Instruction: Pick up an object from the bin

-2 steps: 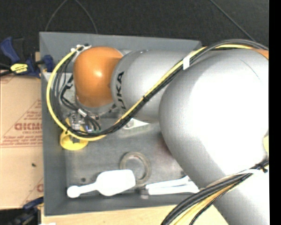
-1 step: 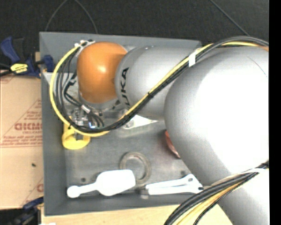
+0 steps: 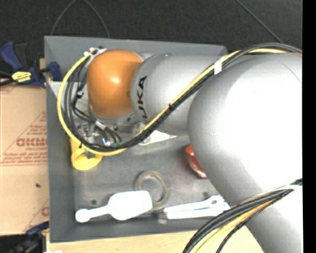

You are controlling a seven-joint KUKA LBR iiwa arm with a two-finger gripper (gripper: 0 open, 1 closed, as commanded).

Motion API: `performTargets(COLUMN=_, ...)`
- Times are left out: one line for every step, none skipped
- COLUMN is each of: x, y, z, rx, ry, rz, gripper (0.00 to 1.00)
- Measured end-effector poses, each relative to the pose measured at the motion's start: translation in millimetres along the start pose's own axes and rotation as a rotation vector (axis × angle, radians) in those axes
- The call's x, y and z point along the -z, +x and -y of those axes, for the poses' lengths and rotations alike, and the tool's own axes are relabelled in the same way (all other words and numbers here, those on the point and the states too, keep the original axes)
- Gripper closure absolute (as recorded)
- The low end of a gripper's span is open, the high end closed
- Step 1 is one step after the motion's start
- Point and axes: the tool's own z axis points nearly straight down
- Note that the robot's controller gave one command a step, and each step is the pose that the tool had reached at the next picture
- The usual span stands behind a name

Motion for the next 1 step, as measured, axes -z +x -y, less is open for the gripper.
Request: performTargets(x=-2.8, y=1.8, z=-0.7, rx=-0.031, ry=0.001, rz=-0.005, gripper=1.00)
